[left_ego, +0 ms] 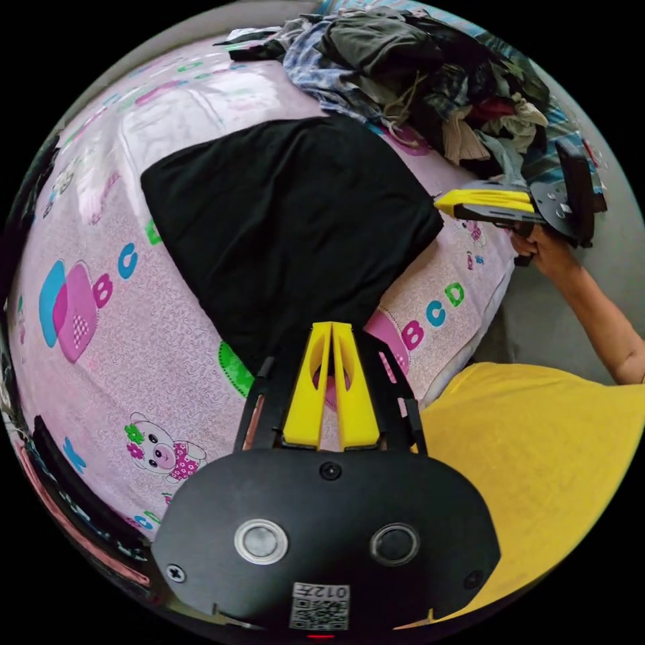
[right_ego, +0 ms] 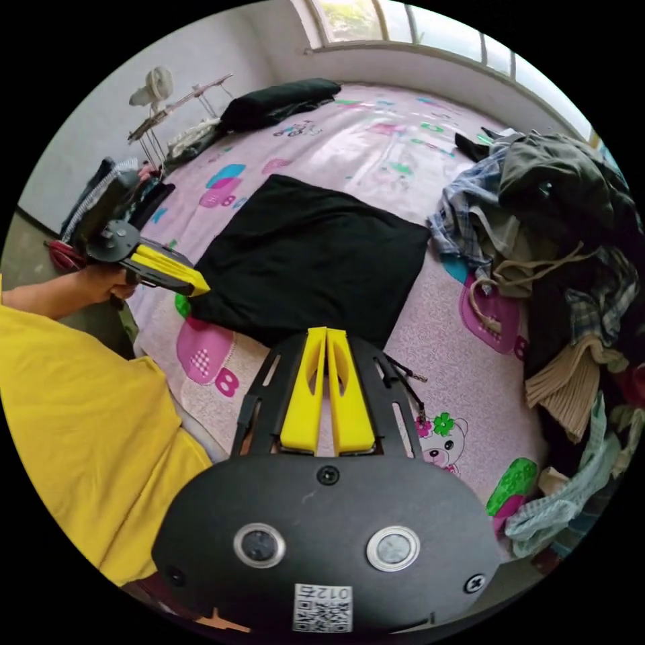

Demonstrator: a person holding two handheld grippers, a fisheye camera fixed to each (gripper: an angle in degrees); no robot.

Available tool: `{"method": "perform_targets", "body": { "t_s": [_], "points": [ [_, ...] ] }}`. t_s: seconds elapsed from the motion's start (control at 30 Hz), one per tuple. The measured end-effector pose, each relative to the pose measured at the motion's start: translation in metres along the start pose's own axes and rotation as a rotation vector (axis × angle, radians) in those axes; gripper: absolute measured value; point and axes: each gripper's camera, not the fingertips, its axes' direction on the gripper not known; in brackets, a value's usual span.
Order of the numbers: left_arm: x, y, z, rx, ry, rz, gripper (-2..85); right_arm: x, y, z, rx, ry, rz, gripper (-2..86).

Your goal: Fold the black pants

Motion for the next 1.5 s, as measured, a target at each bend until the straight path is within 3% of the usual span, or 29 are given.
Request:
{"method": "perform_targets", "body": {
  "t_s": [0.03,0.2,0.3,0.47,0.73,0.93,1.07,1.37,1.5],
  "points": [
    [0.002,-0.001,0.017,-0.066,-0.019,0.013,0.4,-0.001,0.0,0.009,-0.036,0.011,-0.004,0.0],
    [-0.013,0.008,0.027,-0.055,0.038,-0.033,0.3,0.02,0.014,0.03,-0.111,-0.083,0.087,0.1],
    [-0.03,0.01,0.002,0.056,0.011,-0.004,0.4,0.023,0.006,0.017,-0.019,-0.075,0.083,0.2],
    [-0.116,-0.053,-0.034,0.171,-0.025,-0.131,0.4,-0.003,-0.038,0.034,0.049,-0.208,-0.022,0.4],
    [-0.19,-0.123,0.004,0.031,-0.063,-0.119,0.3,-0.059,-0.086,0.096,0.031,-0.369,-0.166,0.5],
    [-0.226,-0.116,0.027,0.039,0.025,-0.06,0.3,-0.085,-0.101,0.124,0.062,-0.447,-0.208,0.5],
    [-0.25,-0.111,0.039,0.04,0.046,-0.041,0.4,-0.105,-0.1,0.16,-0.103,-0.484,-0.27,0.5],
    [-0.3,-0.097,0.052,0.022,0.139,-0.022,0.5,-0.12,-0.077,0.183,-0.077,-0.488,-0.297,0.8],
    [-0.33,-0.058,0.032,0.124,0.179,-0.1,0.6,-0.123,-0.066,0.162,0.079,-0.46,-0.312,1.4]
  ]
}}
